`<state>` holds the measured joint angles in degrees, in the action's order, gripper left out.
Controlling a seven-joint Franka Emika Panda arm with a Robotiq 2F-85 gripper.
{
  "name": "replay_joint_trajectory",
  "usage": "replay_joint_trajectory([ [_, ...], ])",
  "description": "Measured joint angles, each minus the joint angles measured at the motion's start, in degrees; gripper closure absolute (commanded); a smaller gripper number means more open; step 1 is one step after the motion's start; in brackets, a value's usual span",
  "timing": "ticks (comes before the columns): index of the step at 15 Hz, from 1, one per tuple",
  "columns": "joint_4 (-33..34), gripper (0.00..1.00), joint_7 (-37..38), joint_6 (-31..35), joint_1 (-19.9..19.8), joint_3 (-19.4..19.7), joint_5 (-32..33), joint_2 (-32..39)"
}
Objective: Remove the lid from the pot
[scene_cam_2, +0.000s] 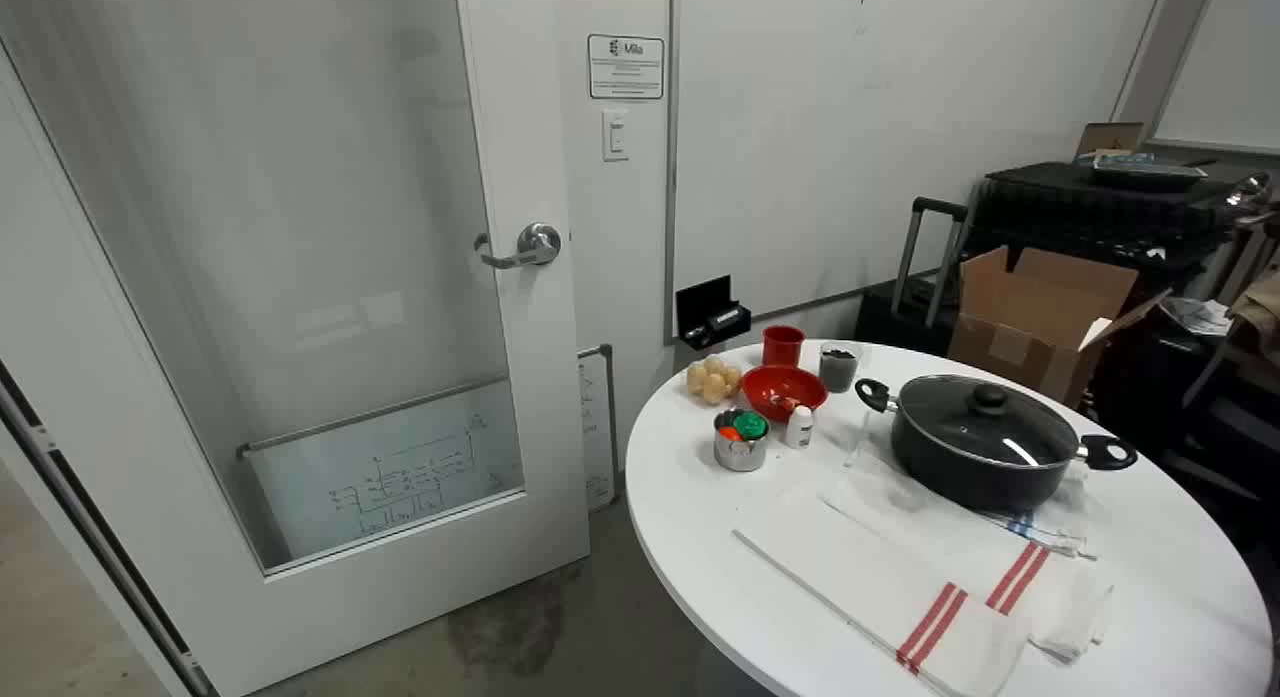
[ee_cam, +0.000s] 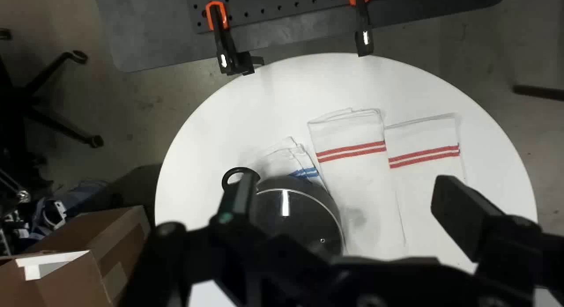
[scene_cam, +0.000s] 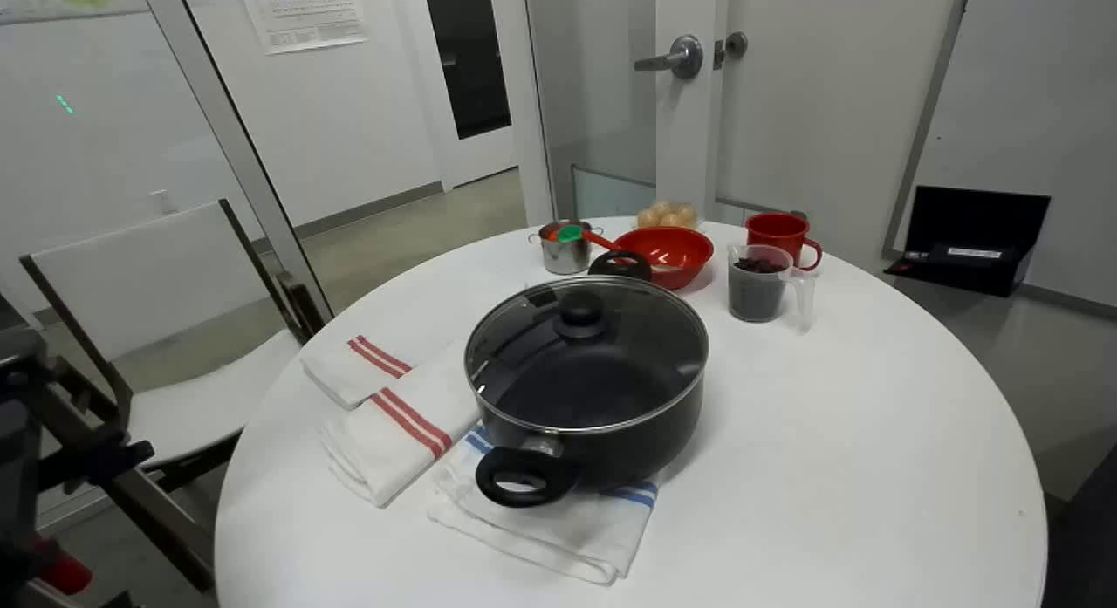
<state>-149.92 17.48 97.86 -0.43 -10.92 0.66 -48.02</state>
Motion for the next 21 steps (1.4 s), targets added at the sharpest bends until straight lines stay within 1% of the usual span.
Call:
replay_joint_trajectory([
  [13,0.0,0.0,-0.1,0.0,0.0,0.3,0.1,0.1],
  [15,0.0,0.0,-1.2,0.3,-0.2,1.4,0.5,0.9],
  [17,-0.1,0.0,-3.1,1.4,-0.9,3.5,1.6,2.8],
  [19,-0.2,0.0,-5.5,5.2,-2.1,5.9,3.9,6.1],
  [21,-0.4,0.0,-7.9,10.5,-3.4,8.2,6.2,10.5],
])
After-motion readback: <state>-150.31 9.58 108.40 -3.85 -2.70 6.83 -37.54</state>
